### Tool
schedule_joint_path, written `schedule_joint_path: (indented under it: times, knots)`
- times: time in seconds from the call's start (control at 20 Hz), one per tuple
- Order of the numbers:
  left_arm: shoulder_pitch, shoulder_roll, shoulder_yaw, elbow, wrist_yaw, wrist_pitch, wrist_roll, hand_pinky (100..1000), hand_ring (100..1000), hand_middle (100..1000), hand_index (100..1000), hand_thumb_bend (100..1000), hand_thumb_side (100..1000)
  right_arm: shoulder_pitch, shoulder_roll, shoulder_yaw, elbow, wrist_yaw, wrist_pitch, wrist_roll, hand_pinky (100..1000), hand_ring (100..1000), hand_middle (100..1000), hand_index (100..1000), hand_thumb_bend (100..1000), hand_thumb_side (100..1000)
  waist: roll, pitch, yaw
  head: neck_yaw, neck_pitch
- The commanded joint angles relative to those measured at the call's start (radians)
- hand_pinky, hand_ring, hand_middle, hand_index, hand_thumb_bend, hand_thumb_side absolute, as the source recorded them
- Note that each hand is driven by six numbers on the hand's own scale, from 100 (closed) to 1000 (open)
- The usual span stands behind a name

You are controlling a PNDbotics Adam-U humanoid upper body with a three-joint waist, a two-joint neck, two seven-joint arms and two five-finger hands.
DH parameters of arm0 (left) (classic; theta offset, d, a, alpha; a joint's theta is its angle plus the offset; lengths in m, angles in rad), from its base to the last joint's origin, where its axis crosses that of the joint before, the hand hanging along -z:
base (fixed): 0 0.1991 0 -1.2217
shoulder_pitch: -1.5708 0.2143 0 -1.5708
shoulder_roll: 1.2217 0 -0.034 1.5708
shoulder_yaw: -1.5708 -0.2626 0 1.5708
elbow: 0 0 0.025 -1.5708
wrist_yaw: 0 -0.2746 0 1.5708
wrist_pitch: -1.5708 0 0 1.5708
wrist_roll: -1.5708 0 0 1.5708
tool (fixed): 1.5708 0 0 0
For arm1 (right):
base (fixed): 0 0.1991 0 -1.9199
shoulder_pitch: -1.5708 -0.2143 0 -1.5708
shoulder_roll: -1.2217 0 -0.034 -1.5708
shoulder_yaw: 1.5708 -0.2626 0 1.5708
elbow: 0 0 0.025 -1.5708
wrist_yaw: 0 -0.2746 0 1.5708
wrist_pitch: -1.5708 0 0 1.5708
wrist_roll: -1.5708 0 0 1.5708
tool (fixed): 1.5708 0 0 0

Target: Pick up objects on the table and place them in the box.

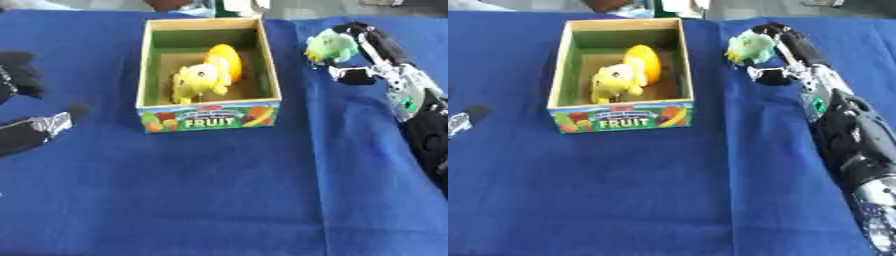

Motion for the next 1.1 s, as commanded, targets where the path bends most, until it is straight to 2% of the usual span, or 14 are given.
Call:
schedule_joint_path:
  times: [0.05,0.2,0.4,0.75,0.9,1.1]
  knots:
    - [-0.005,0.012,0.001,-0.017,-0.001,-0.002,-0.004,540,517,527,714,810,100,-0.021,-0.016,0.001,-0.01,0.009,-0.007,0.028,685,898,730,827,146,106,0.004,-0.017,-0.001,0.0,0.001]
    - [-0.003,0.01,0.001,-0.018,-0.001,-0.002,-0.005,541,516,527,714,801,100,-0.019,-0.016,0.0,-0.015,0.01,-0.006,0.041,630,841,643,774,100,123,0.004,-0.017,-0.001,0.001,0.001]
    - [-0.001,0.007,0.002,-0.016,-0.001,-0.002,-0.005,543,516,527,714,796,100,-0.018,-0.016,-0.002,-0.025,0.017,-0.002,0.032,525,736,497,660,100,108,0.004,-0.016,-0.002,0.003,0.001]
    - [0.003,0.004,0.003,-0.014,-0.002,-0.002,-0.005,546,517,528,715,780,100,-0.014,-0.018,-0.01,-0.037,0.031,0.026,-0.07,409,540,275,424,100,100,0.005,-0.016,-0.002,0.005,0.002]
    - [0.004,0.003,0.003,-0.014,-0.001,-0.003,-0.006,547,517,528,715,779,100,-0.013,-0.017,-0.009,-0.036,0.03,0.029,-0.123,363,489,211,352,100,118,0.005,-0.016,-0.003,0.005,0.003]
    - [0.005,0.003,0.004,-0.015,-0.001,-0.004,-0.007,549,518,528,716,776,100,-0.013,-0.016,-0.005,-0.029,0.028,0.027,-0.16,325,461,171,309,100,133,0.007,-0.016,-0.004,0.005,0.002]
